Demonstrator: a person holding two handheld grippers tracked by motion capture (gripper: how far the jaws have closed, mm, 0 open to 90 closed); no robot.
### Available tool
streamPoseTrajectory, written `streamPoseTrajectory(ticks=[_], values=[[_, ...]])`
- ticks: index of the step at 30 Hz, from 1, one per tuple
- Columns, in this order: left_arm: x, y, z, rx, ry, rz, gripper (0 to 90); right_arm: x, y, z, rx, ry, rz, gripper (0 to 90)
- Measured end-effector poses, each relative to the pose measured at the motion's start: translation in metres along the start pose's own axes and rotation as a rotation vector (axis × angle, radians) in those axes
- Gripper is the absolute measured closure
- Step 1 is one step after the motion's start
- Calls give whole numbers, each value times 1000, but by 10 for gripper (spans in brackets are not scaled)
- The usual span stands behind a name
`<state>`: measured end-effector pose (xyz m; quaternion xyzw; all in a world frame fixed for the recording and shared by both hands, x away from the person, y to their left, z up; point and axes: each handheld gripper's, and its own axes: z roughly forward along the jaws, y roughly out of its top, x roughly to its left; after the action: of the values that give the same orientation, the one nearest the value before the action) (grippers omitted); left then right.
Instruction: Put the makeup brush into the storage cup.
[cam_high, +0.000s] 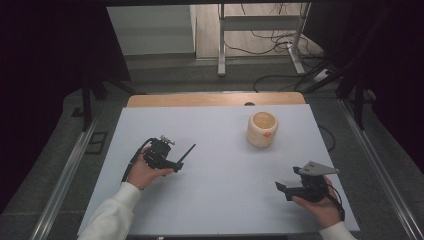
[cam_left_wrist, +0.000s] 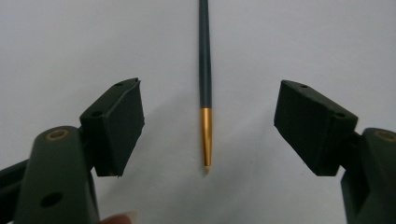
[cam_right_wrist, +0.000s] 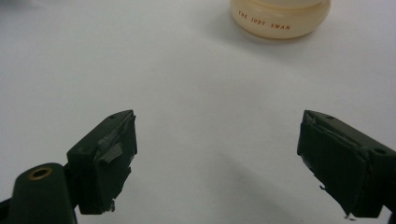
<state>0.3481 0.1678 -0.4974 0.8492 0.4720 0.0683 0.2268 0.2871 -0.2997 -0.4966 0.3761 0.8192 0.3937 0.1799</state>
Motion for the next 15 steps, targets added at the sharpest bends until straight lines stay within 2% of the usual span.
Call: streamPoseTrajectory(ticks=[10, 15], values=[[-3, 1, 7, 50, -4, 23, 337, 0, 0, 0, -3, -5, 0, 129], [-4, 2, 12, 88, -4, 31, 450, -1, 0, 0, -1, -5, 2, 129]])
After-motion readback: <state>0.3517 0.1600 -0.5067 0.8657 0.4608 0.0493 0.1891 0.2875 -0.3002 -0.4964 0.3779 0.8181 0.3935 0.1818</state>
